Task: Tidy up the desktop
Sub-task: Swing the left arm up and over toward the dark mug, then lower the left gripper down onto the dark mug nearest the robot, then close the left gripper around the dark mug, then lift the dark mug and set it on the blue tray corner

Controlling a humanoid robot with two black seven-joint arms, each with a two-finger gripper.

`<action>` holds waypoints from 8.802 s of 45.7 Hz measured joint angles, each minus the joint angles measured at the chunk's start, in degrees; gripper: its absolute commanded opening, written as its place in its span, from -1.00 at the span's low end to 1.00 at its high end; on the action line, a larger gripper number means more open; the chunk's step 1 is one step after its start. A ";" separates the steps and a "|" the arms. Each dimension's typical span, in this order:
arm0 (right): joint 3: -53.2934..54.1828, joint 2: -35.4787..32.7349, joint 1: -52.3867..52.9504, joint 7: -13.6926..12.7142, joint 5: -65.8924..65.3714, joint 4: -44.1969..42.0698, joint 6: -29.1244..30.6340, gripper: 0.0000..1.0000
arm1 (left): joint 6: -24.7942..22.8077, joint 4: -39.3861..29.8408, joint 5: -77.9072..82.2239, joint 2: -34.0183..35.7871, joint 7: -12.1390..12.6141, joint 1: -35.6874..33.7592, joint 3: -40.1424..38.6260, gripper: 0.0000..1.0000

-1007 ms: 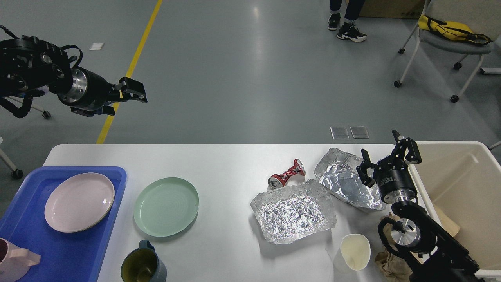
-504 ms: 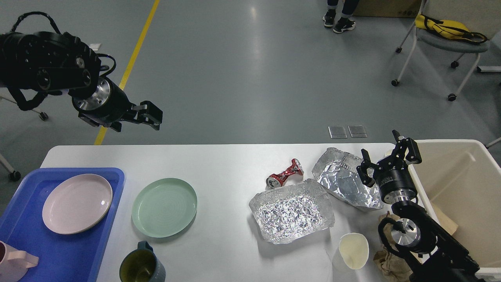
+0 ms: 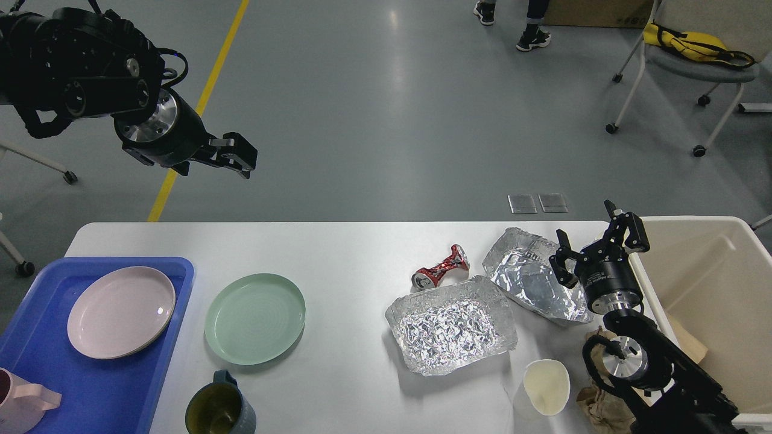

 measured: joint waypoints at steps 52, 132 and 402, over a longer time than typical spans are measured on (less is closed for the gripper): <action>0.00 0.00 0.00 0.00 0.04 0.00 0.00 1.00 | 0.00 -0.06 0.01 -2.15 0.12 1.14 -0.09 0.93; 0.00 0.00 0.00 0.00 0.00 0.00 0.00 1.00 | -8.35 -7.61 0.71 5.19 4.73 20.97 -1.10 0.82; 0.00 0.00 0.00 0.02 -0.01 0.00 0.00 1.00 | 12.18 -18.30 15.97 34.92 22.03 27.72 -6.90 -1.00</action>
